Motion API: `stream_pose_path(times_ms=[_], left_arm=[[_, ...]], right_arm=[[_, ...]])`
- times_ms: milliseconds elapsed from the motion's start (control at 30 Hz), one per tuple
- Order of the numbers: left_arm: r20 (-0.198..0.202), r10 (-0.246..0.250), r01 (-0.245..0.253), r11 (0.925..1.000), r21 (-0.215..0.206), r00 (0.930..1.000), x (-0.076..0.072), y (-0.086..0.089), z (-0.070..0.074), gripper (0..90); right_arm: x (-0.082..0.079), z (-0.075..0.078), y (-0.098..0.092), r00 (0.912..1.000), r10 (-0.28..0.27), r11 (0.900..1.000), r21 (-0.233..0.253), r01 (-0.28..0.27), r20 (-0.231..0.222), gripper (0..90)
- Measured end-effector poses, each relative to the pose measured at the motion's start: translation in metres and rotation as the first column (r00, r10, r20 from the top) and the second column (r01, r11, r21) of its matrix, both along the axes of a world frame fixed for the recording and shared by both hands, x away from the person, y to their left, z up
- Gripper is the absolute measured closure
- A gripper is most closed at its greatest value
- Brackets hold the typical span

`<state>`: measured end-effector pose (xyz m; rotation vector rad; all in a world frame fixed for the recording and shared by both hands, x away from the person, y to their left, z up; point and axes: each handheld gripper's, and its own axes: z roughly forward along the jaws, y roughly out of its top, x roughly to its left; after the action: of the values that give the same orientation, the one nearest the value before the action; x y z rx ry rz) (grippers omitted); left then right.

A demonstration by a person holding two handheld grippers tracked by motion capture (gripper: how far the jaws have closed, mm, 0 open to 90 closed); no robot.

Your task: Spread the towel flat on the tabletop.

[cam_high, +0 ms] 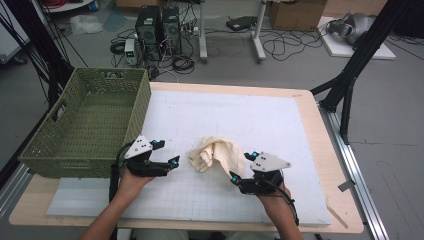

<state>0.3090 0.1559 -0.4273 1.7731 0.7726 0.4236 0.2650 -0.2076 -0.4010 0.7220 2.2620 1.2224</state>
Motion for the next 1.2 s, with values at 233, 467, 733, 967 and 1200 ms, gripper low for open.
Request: stream_pose_path(times_ms=[233, 467, 733, 967, 1200], left_arm=[[-0.007, -0.003, 0.003, 1.0000, -0.002, 1.0000, 0.001, 0.001, -0.001, 19.4], [-0.016, -0.008, 0.008, 1.0000, -0.001, 0.9998, 0.002, 0.000, -0.003, 20.0], [-0.025, -0.019, 0.018, 0.9998, -0.007, 0.9995, 0.003, -0.001, -0.005, 22.1], [-0.029, -0.034, 0.034, 0.9994, 0.003, 0.9990, 0.003, -0.003, -0.006, 26.6], [-0.031, -0.050, 0.050, 0.9987, 0.008, 0.9983, 0.003, -0.003, -0.007, 30.0]], right_arm=[[0.011, -0.002, 0.027, 0.9976, 0.066, 0.990, -0.123, -0.063, 0.022, 43.7], [0.038, -0.010, 0.039, 0.9991, 0.043, 0.968, -0.247, -0.042, 0.000, 67.5], [0.075, -0.006, 0.030, 0.9973, -0.035, 0.986, -0.164, 0.024, -0.065, 86.7], [0.106, -0.003, 0.003, 0.9731, -0.209, 0.976, -0.074, 0.203, -0.096, 86.7], [0.133, -0.016, -0.022, 0.9073, -0.402, 0.914, -0.110, 0.390, -0.124, 86.8]])
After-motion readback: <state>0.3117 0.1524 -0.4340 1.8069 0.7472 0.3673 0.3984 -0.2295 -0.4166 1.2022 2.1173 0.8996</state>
